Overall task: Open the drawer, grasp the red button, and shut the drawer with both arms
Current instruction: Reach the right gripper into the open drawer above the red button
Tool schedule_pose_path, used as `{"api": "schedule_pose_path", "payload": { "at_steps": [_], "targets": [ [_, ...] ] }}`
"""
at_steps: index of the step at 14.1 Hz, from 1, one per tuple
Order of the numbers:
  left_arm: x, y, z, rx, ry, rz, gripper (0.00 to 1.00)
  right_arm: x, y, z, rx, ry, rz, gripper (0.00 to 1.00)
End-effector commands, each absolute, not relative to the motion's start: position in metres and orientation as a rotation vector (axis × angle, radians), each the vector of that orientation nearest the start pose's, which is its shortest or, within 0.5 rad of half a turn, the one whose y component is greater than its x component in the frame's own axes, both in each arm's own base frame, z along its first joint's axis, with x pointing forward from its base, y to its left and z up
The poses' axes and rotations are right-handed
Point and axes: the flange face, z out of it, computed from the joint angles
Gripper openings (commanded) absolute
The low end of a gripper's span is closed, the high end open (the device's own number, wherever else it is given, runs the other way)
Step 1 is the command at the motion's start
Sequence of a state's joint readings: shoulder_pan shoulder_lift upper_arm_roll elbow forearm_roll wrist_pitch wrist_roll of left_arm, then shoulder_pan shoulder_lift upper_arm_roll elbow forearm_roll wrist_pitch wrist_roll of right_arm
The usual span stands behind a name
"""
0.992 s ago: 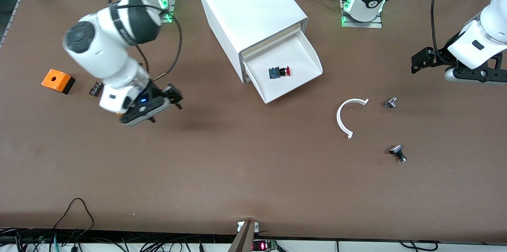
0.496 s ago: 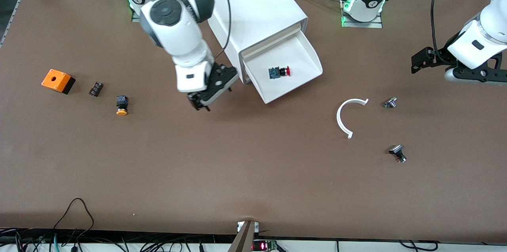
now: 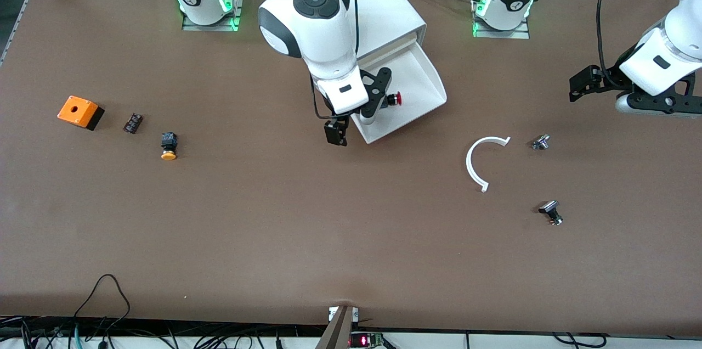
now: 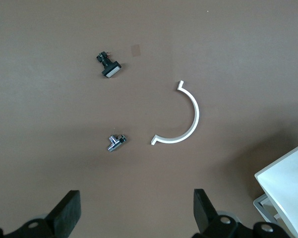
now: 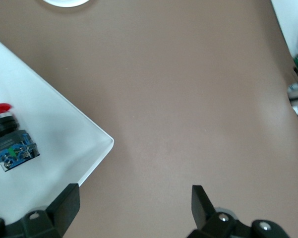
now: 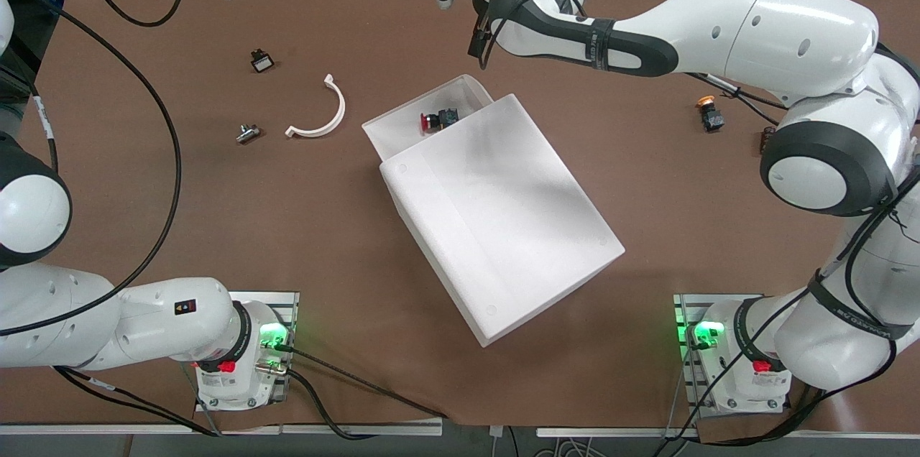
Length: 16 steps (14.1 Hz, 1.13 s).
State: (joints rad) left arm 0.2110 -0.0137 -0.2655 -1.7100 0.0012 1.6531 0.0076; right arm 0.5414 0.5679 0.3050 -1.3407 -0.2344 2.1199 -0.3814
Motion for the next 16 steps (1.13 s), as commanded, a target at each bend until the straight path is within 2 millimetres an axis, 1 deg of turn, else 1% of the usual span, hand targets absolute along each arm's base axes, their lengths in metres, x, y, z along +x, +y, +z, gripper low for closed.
{"api": "schedule_pose_path", "payload": {
  "at_steps": [1,3,5,7,9,12,16],
  "targets": [
    [0.552,-0.031,0.579,-3.142,0.083,0.054,1.00,0.526,0.524,0.433,-2.399,-1.918,-0.346,1.00],
    [0.552,-0.031,0.579,-3.142,0.083,0.054,1.00,0.507,0.543,0.420,-2.341,-1.961,-0.299,1.00],
    [0.552,-0.031,0.579,-3.142,0.083,0.054,1.00,0.499,0.553,0.401,-2.304,-2.017,-0.268,1.00],
    [0.552,-0.030,0.579,-3.143,0.078,0.054,1.00,0.489,0.564,0.391,-2.263,-2.069,-0.249,1.00],
    [0.552,-0.030,0.579,-3.143,0.078,0.054,1.00,0.481,0.570,0.384,-2.251,-2.084,-0.228,1.00],
    [0.552,-0.030,0.579,-3.143,0.078,0.054,1.00,0.478,0.575,0.365,-2.242,-2.085,-0.197,1.00],
    [0.552,-0.029,0.578,-3.143,0.076,0.056,1.00,0.465,0.587,0.346,-2.228,-2.135,-0.170,1.00]
  ]
}}
